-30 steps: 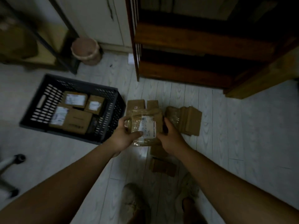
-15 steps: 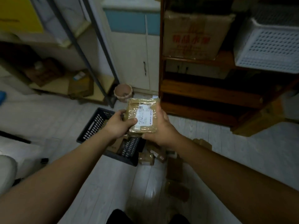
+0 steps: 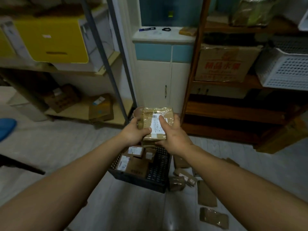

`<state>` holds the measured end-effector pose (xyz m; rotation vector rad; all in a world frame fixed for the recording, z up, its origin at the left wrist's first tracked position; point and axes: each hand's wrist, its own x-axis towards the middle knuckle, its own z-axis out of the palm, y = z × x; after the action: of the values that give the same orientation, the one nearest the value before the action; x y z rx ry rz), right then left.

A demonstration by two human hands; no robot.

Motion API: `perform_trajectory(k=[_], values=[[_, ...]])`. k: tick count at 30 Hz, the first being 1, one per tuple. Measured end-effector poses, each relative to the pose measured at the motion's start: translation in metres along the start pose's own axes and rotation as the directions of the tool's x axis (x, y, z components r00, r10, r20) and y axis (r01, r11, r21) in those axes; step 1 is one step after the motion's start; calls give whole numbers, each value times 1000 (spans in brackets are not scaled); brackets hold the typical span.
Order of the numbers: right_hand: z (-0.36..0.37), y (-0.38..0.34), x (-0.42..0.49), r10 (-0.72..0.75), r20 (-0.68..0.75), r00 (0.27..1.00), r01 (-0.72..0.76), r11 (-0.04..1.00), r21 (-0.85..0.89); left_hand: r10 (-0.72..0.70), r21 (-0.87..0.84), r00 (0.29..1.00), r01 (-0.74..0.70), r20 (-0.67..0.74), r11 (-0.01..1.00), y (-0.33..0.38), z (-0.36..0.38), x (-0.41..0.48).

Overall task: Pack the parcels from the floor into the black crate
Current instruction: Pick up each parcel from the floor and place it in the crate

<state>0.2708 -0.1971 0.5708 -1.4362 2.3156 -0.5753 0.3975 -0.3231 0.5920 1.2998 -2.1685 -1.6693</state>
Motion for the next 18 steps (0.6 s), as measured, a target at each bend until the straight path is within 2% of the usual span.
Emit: perform_trajectory(k=[4, 10, 12, 15, 18], values=[[13, -27, 8, 25, -75, 997, -24, 1000, 9, 16, 48, 996, -21, 85, 999, -4, -37, 11], [17, -14, 30, 60, -115, 991, -61, 998, -3, 56, 136, 974, -87, 217, 987, 0, -43, 46], [23, -3, 41, 89, -107, 990, -90, 996, -3, 39, 212, 966, -95, 256, 973, -4, -45, 64], [39, 16, 62, 128, -60, 990, -129, 992, -8, -36, 351, 972, -50, 234, 935, -14, -51, 95], [62, 37, 84, 164, 5, 986, -164, 986, -31, -71, 519, 974, -52, 213, 853, -35, -60, 130]])
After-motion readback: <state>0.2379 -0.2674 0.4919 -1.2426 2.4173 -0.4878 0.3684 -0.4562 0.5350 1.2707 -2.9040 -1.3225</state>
